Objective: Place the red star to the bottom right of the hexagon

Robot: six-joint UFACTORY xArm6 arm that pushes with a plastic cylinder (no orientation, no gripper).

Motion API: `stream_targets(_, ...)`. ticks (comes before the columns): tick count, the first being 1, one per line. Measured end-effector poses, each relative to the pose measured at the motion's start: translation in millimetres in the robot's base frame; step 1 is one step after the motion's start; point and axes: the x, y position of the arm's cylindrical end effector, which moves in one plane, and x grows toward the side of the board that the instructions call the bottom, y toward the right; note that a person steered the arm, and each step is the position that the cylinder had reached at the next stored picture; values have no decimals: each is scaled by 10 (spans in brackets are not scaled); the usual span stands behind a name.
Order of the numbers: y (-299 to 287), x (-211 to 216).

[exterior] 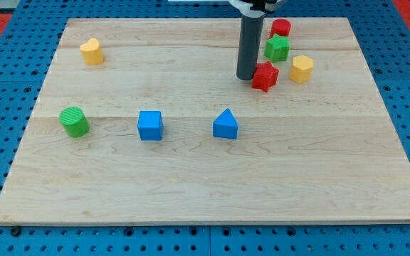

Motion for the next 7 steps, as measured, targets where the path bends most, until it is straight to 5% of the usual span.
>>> stream_targets(2, 66, -440)
stream_targets(5, 351, 308)
stream_targets(7, 35, 753)
